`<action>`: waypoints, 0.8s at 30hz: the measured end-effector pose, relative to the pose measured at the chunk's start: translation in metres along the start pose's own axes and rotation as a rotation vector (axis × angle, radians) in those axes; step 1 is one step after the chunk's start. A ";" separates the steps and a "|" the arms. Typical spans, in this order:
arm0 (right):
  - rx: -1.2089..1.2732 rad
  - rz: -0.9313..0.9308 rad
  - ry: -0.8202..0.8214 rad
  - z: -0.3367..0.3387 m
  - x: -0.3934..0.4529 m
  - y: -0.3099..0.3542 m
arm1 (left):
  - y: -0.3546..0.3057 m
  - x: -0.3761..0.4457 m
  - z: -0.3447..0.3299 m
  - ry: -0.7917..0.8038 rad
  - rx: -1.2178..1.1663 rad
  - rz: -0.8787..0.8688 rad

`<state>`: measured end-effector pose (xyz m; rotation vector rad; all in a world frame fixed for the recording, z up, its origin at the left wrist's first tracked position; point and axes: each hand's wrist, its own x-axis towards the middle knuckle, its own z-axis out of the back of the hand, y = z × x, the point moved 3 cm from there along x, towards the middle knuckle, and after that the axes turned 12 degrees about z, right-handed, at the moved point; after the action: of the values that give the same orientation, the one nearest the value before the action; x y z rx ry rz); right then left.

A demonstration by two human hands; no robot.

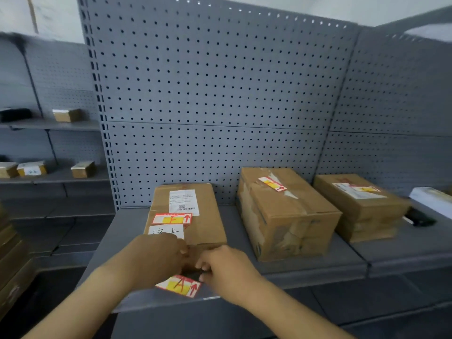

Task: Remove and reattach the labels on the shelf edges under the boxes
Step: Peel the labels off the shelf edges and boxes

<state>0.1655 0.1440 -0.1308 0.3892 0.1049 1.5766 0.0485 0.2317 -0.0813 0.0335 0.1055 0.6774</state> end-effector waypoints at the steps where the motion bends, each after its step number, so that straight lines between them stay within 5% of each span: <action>1: 0.051 -0.038 -0.015 0.009 -0.007 -0.003 | -0.005 0.004 0.008 -0.015 0.034 -0.032; 7: 0.272 -0.232 -0.107 0.054 -0.047 -0.024 | -0.051 0.028 0.038 -0.145 0.060 -0.185; 24: -0.169 -0.666 -0.340 0.151 -0.238 -0.119 | -0.279 0.055 0.065 -0.147 -0.024 -0.644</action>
<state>0.3246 -0.1096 -0.0689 0.4281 -0.1493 0.8414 0.2725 0.0491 -0.0394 0.0239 -0.0352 0.0320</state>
